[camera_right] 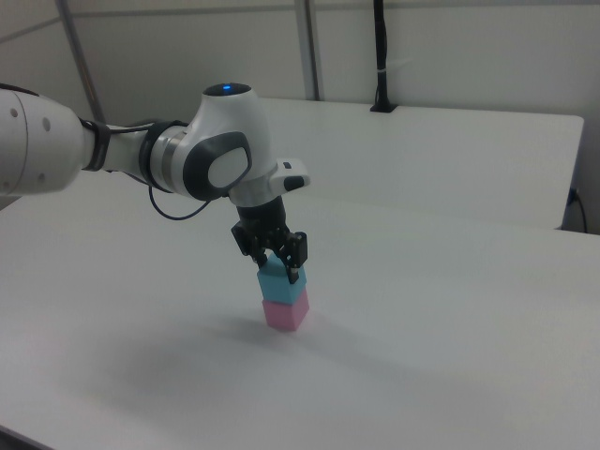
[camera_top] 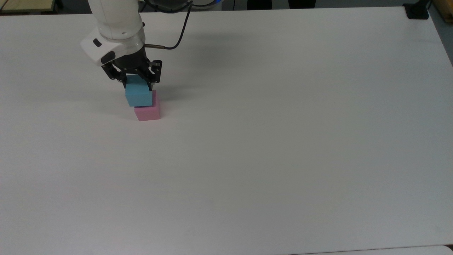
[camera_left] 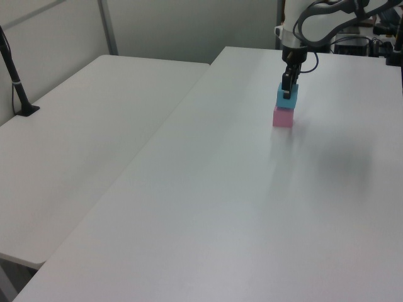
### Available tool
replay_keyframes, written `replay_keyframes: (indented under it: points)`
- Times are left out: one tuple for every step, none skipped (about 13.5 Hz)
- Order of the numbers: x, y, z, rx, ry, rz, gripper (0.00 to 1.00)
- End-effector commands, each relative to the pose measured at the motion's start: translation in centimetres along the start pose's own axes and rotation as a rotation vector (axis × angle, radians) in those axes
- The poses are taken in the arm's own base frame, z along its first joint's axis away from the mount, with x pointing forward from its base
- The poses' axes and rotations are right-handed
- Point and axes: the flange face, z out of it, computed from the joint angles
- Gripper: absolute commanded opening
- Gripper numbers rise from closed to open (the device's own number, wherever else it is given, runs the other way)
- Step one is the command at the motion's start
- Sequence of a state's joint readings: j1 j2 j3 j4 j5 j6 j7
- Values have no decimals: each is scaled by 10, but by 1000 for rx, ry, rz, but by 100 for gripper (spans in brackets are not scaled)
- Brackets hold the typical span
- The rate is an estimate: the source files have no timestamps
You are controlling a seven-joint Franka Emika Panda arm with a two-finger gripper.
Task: Put blue cube on pink cube
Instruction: 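Lower the blue cube onto the pink cube's top face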
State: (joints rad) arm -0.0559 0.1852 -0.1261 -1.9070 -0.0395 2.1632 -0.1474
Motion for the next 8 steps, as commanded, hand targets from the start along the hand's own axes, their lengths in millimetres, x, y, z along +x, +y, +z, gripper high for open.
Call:
replay_keyframes:
  points:
    - [-2, -5, -2, -15, 21, -19, 94]
    - [-1, -4, -4, -14, 23, -16, 100]
    - [-1, -4, -4, -15, 23, -17, 100]
    - [-1, -4, -4, -15, 23, -17, 100]
    - [-1, -5, -4, -15, 21, -19, 100]
    - [-1, -5, -4, -15, 21, -19, 100]
    - [-1, -4, -5, -15, 23, -17, 100]
    - [-2, -3, -11, -15, 27, -13, 100]
